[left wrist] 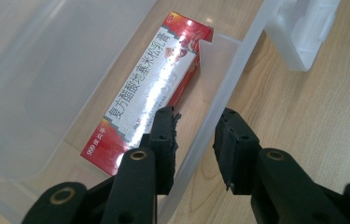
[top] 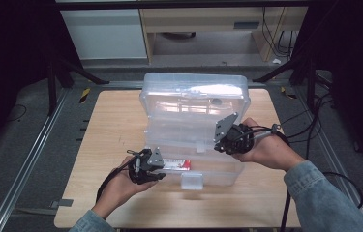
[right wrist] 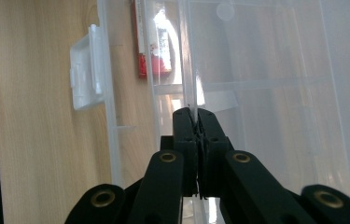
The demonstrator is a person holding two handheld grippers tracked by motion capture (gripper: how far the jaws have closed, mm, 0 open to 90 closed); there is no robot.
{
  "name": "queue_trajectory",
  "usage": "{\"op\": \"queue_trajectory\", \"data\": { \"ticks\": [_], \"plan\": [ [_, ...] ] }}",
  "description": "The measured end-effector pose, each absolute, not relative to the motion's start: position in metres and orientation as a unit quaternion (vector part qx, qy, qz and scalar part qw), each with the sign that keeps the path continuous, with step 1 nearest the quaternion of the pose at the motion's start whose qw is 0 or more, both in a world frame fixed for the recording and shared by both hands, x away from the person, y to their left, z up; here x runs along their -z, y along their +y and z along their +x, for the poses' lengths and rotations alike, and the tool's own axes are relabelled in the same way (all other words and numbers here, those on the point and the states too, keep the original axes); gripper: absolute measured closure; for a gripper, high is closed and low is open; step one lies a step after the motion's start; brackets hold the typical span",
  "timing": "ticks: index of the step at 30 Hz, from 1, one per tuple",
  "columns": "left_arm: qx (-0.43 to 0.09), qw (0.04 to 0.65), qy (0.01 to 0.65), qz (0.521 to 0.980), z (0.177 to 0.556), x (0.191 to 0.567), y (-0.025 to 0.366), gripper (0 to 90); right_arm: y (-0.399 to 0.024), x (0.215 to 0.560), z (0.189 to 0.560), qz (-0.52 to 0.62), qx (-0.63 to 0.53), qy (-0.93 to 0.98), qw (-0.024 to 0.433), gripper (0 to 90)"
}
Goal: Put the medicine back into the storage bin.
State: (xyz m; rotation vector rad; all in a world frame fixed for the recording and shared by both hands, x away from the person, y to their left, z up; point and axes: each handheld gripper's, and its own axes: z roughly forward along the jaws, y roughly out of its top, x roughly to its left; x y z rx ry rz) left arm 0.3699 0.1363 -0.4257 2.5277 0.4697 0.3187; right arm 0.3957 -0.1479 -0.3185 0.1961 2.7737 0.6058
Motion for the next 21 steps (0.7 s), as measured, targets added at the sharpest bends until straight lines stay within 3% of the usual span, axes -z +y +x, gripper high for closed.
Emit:
{"op": "queue_trajectory", "data": {
  "ticks": [6,14,21],
  "plan": [
    [-0.121,0.272,0.175,0.938,0.369,0.426,0.136,68.1,-0.148,0.318,0.396,0.065,-0.207,0.965,0.145,88.3],
    [-0.123,0.303,0.191,0.925,0.365,0.414,0.146,58.5,-0.148,0.317,0.398,0.066,-0.209,0.965,0.143,87.9],
    [-0.127,0.332,0.193,0.914,0.356,0.399,0.153,57.5,-0.149,0.317,0.398,0.068,-0.208,0.965,0.143,87.7]
  ]
}}
